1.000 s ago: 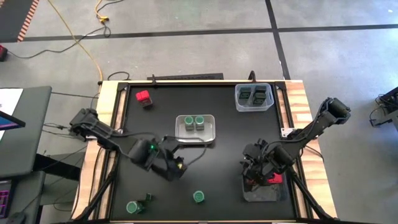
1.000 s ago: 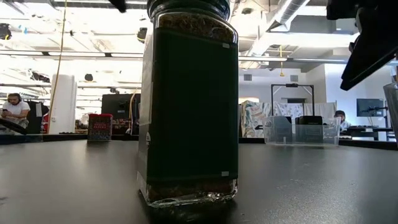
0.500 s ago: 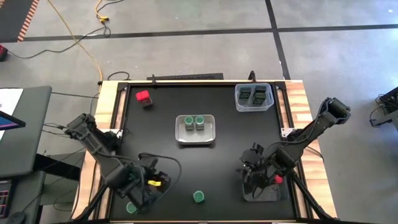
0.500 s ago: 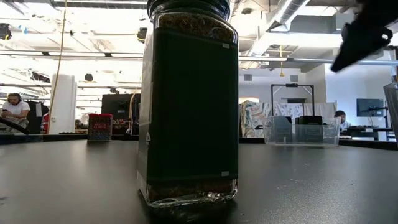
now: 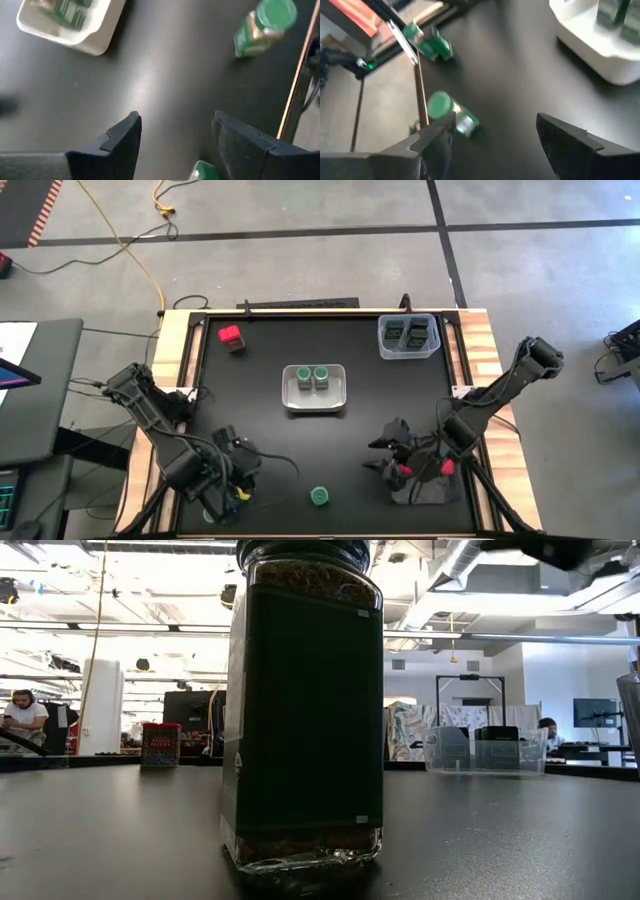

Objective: Sort spices by type
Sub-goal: Put the top green seasoning bottle into the white bin

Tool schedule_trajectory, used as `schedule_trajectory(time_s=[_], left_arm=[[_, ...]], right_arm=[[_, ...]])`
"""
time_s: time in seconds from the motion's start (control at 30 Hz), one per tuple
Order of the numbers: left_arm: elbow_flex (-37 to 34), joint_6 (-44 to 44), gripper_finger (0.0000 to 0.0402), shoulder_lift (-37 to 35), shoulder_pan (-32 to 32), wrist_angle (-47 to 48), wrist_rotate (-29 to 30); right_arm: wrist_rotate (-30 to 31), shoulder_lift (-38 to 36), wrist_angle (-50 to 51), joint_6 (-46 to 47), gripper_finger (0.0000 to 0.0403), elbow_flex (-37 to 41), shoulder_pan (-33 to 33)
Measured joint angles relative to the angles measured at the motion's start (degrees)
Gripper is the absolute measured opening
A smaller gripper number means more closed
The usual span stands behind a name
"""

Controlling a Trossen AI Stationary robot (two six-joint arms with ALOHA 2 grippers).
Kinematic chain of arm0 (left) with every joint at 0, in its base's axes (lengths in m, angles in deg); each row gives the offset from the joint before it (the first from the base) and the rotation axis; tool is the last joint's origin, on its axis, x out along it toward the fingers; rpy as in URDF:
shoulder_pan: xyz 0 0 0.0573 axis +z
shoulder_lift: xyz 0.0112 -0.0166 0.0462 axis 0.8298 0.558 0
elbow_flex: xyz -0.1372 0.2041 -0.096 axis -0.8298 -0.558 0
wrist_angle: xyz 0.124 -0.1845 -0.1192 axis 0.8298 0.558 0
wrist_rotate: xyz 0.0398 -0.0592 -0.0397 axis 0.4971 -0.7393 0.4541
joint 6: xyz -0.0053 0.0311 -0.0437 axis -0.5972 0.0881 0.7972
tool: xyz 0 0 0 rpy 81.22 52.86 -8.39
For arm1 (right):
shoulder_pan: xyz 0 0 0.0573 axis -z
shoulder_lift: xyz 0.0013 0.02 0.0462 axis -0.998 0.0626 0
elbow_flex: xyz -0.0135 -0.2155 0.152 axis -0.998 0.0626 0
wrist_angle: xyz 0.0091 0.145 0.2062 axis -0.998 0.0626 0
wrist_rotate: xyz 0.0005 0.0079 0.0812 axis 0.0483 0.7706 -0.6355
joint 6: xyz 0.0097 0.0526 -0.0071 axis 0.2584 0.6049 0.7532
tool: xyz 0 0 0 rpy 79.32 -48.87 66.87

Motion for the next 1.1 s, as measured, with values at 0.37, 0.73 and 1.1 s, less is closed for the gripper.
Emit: schedule_trajectory(time_s=[0.37, 0.73, 1.1], left_arm=[[-10.14, -14.51, 0.0231, -0.79, -2.89, -3.48, 4.71], [-39.52, -14.12, 0.0231, -18.70, -10.30, -37.63, 4.85], [-51.34, -14.31, 0.0231, -29.73, -12.83, -50.60, 4.86]], right_arm=[[0.45, 11.79, 1.30, -5.44, 0.0302, -17.85, 5.19], [-7.61, 37.40, 33.82, 7.24, 0.0302, -56.93, 8.85], [-16.48, 52.52, 52.69, 25.11, 0.0301, -76.49, 8.61]])
